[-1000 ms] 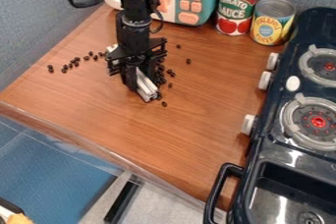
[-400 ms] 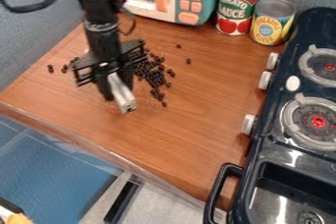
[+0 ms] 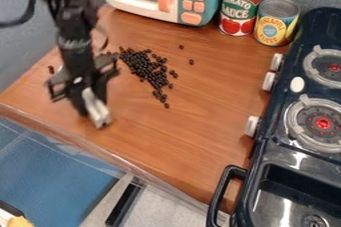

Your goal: Sweep into pile

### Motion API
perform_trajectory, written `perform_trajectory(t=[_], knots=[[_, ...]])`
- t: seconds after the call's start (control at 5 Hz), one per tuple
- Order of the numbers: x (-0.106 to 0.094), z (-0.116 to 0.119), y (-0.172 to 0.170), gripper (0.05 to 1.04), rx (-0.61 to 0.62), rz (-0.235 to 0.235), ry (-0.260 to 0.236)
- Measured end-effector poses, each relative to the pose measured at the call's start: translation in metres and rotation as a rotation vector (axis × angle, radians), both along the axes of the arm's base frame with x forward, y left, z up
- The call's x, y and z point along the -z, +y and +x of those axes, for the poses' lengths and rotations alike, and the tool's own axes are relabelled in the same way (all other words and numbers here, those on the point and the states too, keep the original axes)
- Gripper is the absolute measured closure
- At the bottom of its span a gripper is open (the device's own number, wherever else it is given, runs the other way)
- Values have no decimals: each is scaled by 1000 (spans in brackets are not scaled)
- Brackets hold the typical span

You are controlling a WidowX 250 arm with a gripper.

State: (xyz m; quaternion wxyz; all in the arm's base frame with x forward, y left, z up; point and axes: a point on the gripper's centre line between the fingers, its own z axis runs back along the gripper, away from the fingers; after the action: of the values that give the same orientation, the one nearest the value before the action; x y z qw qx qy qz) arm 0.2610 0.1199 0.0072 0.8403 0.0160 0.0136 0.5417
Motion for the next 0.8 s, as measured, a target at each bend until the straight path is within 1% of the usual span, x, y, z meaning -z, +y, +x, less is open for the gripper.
perform_trajectory(t=[0.2, 0.4, 0.6, 0.8], knots=[[3, 11, 25, 695, -33, 11, 9], [4, 3, 35, 695, -55, -10, 47], [4, -1, 37, 695, -39, -25, 38], [5, -3, 36, 695, 66, -39, 47]])
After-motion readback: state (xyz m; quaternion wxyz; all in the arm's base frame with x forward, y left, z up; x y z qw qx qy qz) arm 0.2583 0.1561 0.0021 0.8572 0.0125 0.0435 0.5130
